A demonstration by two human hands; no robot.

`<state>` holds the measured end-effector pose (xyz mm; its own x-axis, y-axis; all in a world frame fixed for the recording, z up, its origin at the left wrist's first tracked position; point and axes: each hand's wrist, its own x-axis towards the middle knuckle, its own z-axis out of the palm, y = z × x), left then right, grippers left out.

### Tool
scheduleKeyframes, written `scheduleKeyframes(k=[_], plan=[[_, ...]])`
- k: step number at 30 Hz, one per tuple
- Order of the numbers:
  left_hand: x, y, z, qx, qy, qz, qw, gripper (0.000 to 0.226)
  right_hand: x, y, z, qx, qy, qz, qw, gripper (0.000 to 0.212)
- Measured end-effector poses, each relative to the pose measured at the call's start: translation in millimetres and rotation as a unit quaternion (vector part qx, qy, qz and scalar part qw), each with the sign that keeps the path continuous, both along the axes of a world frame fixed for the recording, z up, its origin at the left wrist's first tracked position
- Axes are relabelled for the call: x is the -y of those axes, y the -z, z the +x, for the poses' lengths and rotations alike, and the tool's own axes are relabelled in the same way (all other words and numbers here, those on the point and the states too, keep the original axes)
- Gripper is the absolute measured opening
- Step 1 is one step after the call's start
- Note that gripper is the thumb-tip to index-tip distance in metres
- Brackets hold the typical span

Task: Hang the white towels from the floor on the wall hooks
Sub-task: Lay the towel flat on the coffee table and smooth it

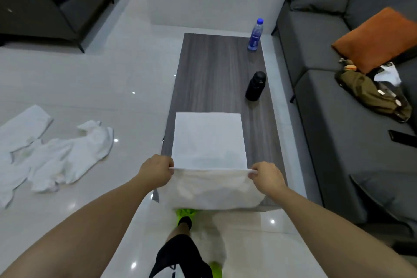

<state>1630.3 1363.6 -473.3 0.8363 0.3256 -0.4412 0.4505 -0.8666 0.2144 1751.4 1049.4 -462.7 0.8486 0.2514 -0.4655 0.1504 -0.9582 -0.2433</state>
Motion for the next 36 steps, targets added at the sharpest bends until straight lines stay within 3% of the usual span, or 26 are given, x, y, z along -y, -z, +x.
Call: scheduleKeyframes(k=[6, 11, 19, 22, 27, 32, 36], plan=[[-33.5, 15.8, 60.6, 0.006, -0.014, -0.02, 1.0, 0.013, -33.3, 14.9, 57.7, -0.014, 0.021, -0.007, 1.0, 0.014], [-67.4, 68.6, 124.6, -0.026, -0.022, -0.034, 0.999, 0.015, -68.4, 64.8, 118.1, -0.047, 0.056, -0.015, 0.997, 0.007], [-84.4, 189.2, 164.1, -0.098, -0.017, -0.069, 0.993, 0.013, -100.3, 182.0, 152.0, -0.132, 0.101, -0.054, 0.985, 0.035], [-83.0, 214.9, 160.8, -0.047, 0.012, -0.079, 0.996, 0.011, -101.8, 207.2, 147.4, -0.134, 0.076, -0.071, 0.986, 0.052], [-89.9, 232.1, 179.5, 0.023, -0.023, -0.082, 0.996, 0.017, -101.7, 229.8, 159.6, -0.046, 0.059, -0.089, 0.993, 0.041], [-97.3, 236.7, 193.5, -0.082, 0.064, -0.035, 0.994, 0.031, -104.5, 235.4, 171.1, -0.063, -0.02, -0.159, 0.985, 0.041], [-96.6, 233.1, 182.0, -0.123, 0.077, -0.048, 0.988, 0.021, -100.9, 227.4, 167.8, -0.117, -0.038, -0.157, 0.98, 0.036]])
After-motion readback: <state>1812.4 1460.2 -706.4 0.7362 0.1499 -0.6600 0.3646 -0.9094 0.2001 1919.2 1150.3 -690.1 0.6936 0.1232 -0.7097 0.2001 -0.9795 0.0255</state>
